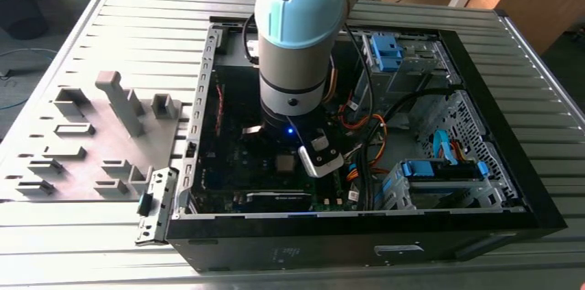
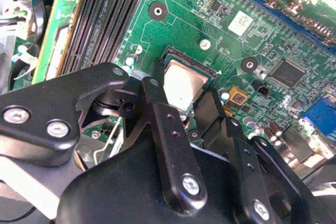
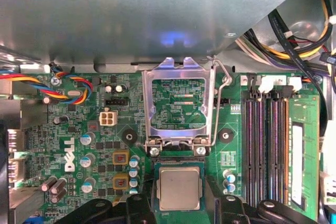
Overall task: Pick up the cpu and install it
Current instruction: 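Place the cpu into insertion slot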
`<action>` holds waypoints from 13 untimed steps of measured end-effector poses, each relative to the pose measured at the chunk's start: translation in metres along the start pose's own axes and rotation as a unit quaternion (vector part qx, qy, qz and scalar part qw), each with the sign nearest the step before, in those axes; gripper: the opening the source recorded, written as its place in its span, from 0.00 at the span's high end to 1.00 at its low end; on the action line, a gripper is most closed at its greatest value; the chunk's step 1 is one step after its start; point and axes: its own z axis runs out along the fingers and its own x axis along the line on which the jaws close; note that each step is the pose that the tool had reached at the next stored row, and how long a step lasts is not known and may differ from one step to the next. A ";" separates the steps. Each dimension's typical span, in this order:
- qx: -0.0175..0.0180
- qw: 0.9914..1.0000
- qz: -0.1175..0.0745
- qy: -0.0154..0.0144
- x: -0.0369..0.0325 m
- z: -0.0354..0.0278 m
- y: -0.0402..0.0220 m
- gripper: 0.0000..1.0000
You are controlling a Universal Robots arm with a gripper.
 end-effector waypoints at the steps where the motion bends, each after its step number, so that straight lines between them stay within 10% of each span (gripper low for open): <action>1: 0.000 1.000 0.000 0.000 0.0001 0.0001 0.0000 0.53; 13: 0.000 1.000 0.000 0.000 0.0002 0.0029 -0.0001 0.53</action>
